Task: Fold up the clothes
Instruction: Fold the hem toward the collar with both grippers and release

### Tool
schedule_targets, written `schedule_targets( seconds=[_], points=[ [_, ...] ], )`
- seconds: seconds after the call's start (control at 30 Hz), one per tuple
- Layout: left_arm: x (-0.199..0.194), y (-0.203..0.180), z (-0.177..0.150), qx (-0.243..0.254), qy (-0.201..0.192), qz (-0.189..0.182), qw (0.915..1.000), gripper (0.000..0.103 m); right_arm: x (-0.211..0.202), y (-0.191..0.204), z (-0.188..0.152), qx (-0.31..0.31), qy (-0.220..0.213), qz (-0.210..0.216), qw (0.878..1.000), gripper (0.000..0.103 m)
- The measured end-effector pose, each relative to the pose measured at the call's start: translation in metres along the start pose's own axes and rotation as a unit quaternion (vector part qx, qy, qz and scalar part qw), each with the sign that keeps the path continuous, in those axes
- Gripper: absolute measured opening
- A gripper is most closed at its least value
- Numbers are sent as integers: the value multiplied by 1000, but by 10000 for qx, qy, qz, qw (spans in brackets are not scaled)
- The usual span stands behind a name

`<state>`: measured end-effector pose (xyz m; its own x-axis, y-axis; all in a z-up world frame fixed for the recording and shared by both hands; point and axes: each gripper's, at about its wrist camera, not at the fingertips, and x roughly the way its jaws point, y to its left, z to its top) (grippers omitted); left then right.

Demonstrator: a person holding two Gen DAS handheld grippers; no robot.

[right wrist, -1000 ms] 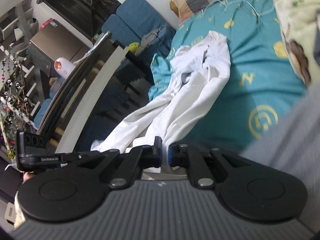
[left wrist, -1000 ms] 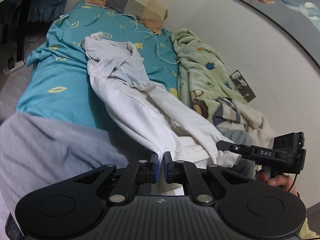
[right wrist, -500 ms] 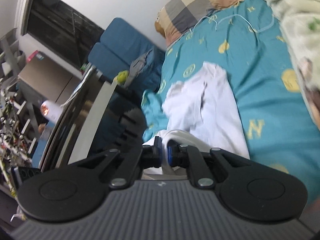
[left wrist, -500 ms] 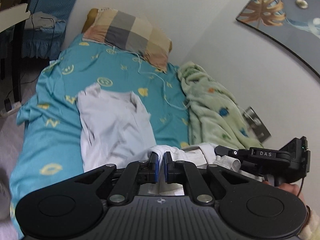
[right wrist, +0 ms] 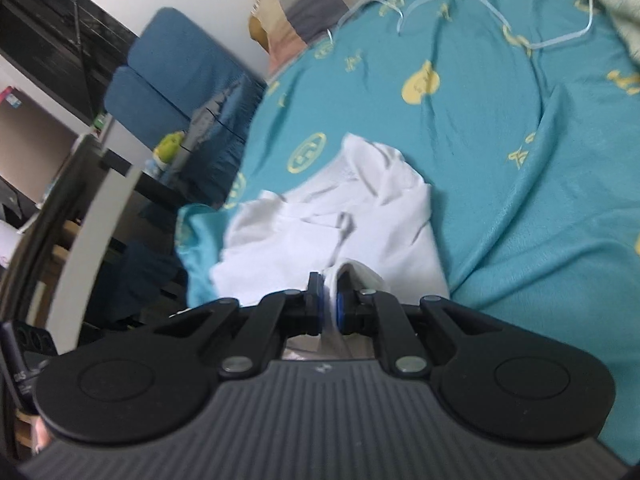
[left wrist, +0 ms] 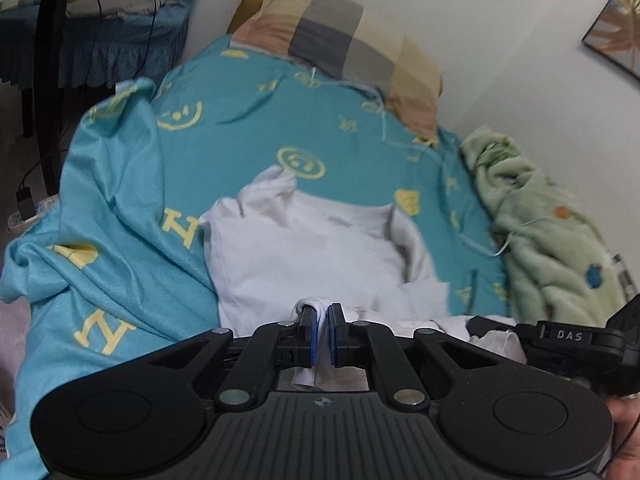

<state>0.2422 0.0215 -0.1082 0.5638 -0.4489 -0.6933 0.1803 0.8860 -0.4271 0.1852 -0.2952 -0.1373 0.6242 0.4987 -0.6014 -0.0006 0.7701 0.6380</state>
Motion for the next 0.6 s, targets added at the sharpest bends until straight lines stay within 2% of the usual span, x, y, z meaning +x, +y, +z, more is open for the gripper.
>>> schedule_targets(
  seconds=[0.17,0.33,0.4,0.43,0.47,0.5,0.53,0.6],
  points=[
    [39,17,-6,-116,197,57,9997,8,46,-23,5,-106,313,-246,9991,10],
    [39,25,-6,-283,166,-108,9994,11,49,-31,4,173,348,-113,9992,11],
    [29,20,-9,-185,61,-56,9998,25,45,-31,4,234,323,-20,9992,12],
    [23,17,-12,-125,-8,-1,9999,41,42,-31,5,264,309,28,9992,15],
    [16,14,-15,-65,-77,54,9999,52,38,-30,4,250,281,83,9993,19],
    [9,10,-18,-5,-146,100,9998,55,34,-28,4,234,251,138,9993,33],
    [0,6,-22,46,-210,90,9997,55,27,-25,3,209,184,195,9994,52],
    [-17,5,-31,-25,-265,-40,9996,55,14,-18,1,135,65,280,9995,63]
  ],
)
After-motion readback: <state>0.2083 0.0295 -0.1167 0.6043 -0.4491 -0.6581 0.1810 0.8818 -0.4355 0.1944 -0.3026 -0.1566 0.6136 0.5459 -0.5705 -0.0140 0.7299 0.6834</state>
